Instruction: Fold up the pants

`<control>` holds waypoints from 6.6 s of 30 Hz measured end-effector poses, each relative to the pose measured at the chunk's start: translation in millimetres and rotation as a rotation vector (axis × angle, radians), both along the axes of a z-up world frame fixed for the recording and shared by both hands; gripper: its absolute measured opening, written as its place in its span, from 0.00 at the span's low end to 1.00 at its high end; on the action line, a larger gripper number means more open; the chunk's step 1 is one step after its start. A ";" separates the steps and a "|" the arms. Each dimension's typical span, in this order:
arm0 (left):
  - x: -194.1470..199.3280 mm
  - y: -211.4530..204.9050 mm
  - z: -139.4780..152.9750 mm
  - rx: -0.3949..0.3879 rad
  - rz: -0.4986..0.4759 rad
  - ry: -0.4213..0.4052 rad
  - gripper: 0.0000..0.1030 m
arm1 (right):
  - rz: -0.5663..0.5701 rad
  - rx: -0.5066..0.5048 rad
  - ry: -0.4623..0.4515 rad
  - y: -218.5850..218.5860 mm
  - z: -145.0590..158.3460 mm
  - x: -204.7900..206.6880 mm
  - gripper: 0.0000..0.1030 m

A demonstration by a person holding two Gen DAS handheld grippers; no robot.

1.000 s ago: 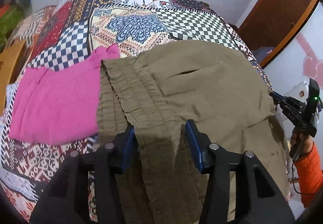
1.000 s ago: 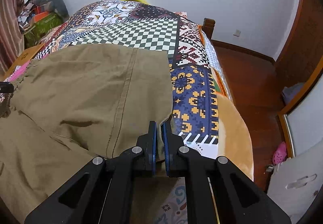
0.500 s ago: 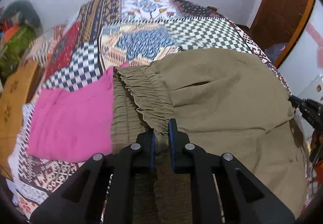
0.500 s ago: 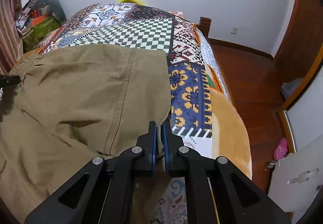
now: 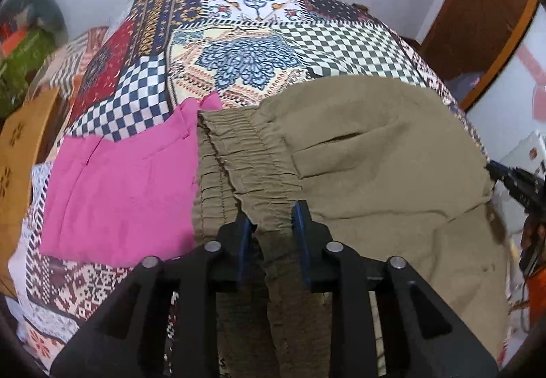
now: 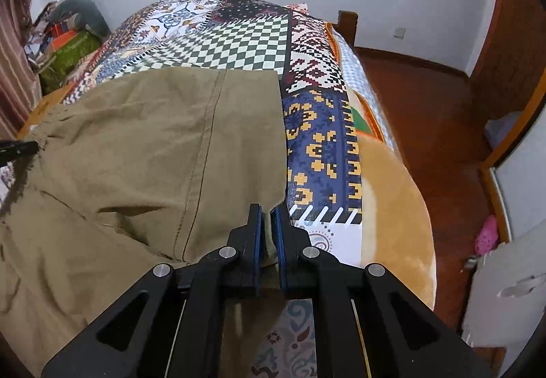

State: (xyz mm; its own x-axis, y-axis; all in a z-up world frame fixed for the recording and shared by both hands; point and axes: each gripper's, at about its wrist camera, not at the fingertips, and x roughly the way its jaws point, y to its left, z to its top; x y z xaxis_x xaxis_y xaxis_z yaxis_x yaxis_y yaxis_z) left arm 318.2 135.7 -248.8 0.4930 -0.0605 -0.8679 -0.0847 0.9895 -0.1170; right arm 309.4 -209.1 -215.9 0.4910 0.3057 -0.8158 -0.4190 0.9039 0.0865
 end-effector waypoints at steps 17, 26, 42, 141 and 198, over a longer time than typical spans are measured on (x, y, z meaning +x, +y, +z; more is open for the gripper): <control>38.6 33.0 47.8 0.057 0.037 -0.079 0.40 | -0.008 0.066 -0.144 15.8 59.9 40.0 0.44; 73.9 39.0 7.5 0.076 -0.001 0.015 0.46 | -0.041 0.046 -0.073 26.0 41.1 98.6 0.44; 90.8 53.3 -37.3 -0.066 -0.012 0.057 0.55 | 0.066 -0.075 0.078 64.9 -14.0 142.8 0.44; 0.7 7.6 116.6 0.117 -0.012 -0.250 0.10 | -0.005 0.184 -0.244 35.3 129.1 55.3 0.07; -208.4 -73.1 65.6 0.173 -0.138 -0.103 0.43 | -0.068 0.047 0.005 -41.2 33.6 -166.9 0.13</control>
